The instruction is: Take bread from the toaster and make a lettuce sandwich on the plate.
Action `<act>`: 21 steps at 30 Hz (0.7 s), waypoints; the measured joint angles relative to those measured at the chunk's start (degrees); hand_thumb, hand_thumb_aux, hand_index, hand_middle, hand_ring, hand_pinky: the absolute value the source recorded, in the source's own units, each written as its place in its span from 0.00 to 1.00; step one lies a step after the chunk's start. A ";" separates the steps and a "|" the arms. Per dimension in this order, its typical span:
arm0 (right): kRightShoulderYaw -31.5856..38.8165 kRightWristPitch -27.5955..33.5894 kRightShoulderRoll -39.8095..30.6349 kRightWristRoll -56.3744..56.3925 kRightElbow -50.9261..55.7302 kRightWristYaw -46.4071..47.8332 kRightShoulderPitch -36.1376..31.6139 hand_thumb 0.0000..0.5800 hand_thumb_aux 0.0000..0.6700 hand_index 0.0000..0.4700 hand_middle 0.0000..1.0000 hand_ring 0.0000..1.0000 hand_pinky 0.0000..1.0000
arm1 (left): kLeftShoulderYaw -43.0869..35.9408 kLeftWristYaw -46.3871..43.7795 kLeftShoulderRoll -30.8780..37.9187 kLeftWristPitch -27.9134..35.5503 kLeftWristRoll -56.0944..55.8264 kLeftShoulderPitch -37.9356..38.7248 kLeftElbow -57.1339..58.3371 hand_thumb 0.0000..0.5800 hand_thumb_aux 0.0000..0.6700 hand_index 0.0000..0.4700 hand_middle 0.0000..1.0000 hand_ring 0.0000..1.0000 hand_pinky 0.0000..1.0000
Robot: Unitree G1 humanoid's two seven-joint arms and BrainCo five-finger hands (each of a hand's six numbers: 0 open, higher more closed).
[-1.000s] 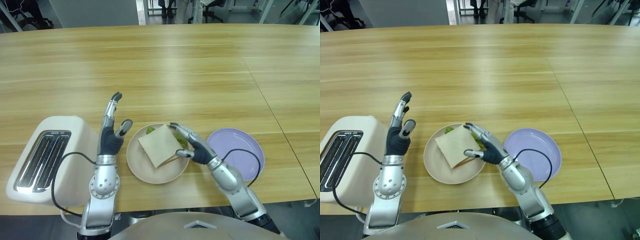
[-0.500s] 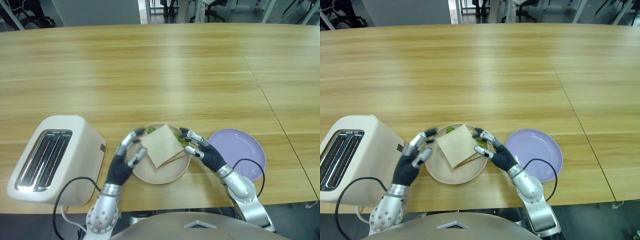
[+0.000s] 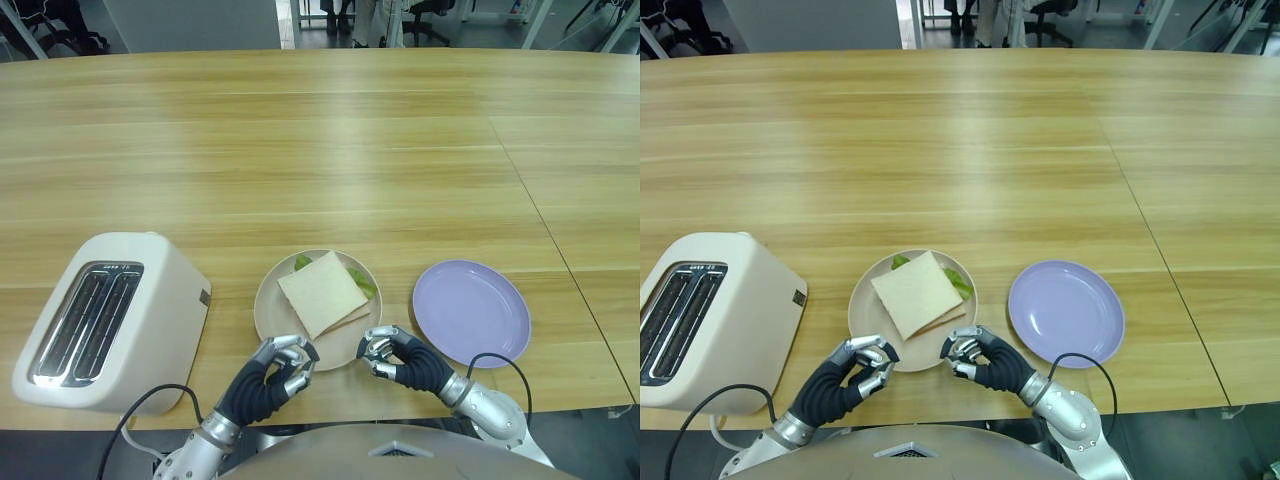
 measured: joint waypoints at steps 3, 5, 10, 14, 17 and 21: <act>0.71 1.15 -1.05 0.41 0.03 1.10 1.38 1.00 1.00 0.98 1.00 1.00 1.00 | -0.85 -2.18 1.68 0.19 -0.40 1.37 1.08 1.00 1.00 0.98 1.00 1.00 1.00; 1.08 2.74 -1.55 0.45 0.16 1.66 1.32 1.00 1.00 0.98 1.00 1.00 1.00 | -1.46 -3.24 2.55 1.24 -0.23 1.59 1.58 1.00 1.00 0.98 1.00 1.00 1.00; 1.25 8.36 -0.66 0.44 0.55 1.23 -0.08 1.00 1.00 0.98 1.00 1.00 1.00 | -1.37 -3.13 2.52 6.08 2.16 -0.19 2.73 1.00 1.00 0.98 1.00 1.00 1.00; 1.24 12.59 0.06 0.31 1.34 0.39 -1.69 1.00 1.00 0.98 1.00 1.00 1.00 | -1.43 -3.15 2.54 9.12 4.17 -1.29 3.34 1.00 1.00 0.98 1.00 1.00 1.00; 1.41 14.63 0.76 -0.29 2.69 -0.26 -3.18 1.00 1.00 0.98 1.00 1.00 1.00 | -1.42 -2.94 2.17 11.46 5.11 -2.64 3.58 1.00 1.00 0.98 1.00 1.00 1.00; 1.43 16.23 1.14 -1.26 4.14 -1.34 -4.78 1.00 1.00 0.98 1.00 1.00 1.00 | -1.86 -2.68 1.39 14.56 6.92 -4.02 3.54 1.00 1.00 0.98 1.00 1.00 1.00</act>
